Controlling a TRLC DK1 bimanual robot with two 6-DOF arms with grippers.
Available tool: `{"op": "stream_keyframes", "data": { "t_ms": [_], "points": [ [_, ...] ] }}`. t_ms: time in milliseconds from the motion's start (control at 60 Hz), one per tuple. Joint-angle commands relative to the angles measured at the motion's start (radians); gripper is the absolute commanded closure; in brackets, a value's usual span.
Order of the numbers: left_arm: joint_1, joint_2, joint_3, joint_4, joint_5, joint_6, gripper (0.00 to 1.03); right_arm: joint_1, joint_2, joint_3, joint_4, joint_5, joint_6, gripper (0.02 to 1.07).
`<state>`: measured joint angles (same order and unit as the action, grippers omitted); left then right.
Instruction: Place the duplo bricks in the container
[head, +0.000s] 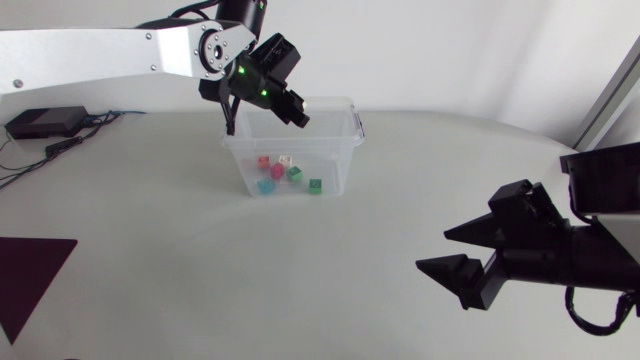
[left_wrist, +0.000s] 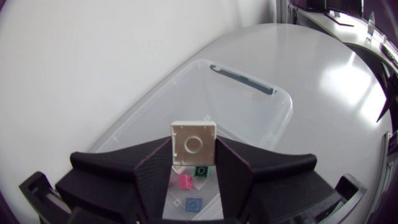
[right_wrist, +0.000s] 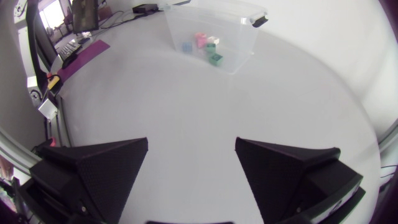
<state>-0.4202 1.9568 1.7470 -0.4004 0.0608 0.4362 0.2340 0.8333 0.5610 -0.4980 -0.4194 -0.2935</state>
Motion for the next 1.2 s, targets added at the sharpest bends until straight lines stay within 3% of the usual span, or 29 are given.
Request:
{"op": "stream_keyframes", "data": {
  "t_ms": [0,300,383,483,517,567,783,1050,1183],
  "points": [
    [0.015,0.051,0.078,-0.021,-0.009,-0.051,0.78,0.005,-0.013,-0.007,-0.013,0.002,-0.018,0.06],
    [0.043,0.154,0.226,-0.064,-0.036,-0.126,0.76,0.008,-0.016,-0.007,-0.02,0.008,-0.015,0.06],
    [0.047,0.194,0.273,-0.084,-0.042,-0.143,0.71,0.01,-0.016,-0.006,-0.02,0.013,-0.015,0.06],
    [0.037,0.229,0.307,-0.114,-0.042,-0.151,0.24,0.014,-0.017,-0.006,-0.02,0.022,-0.015,0.06],
    [0.034,0.229,0.304,-0.115,-0.046,-0.154,0.13,0.016,-0.017,-0.004,-0.022,0.024,-0.015,0.06],
    [0.032,0.225,0.299,-0.117,-0.05,-0.157,0.06,0.016,-0.02,-0.003,-0.024,0.027,-0.015,0.06],
    [0.043,0.105,0.204,-0.112,-0.085,-0.169,0.05,0.024,-0.054,0.007,-0.027,0.09,-0.013,0.06],
    [0.136,-0.182,-0.127,0.103,-0.197,-0.132,0.05,-0.004,-0.2,0.011,0.004,0.238,-0.012,0.06],
    [0.182,-0.303,-0.247,0.126,-0.246,-0.134,0.05,-0.036,-0.247,0.01,0.018,0.292,-0.006,0.06]
  ]
}}
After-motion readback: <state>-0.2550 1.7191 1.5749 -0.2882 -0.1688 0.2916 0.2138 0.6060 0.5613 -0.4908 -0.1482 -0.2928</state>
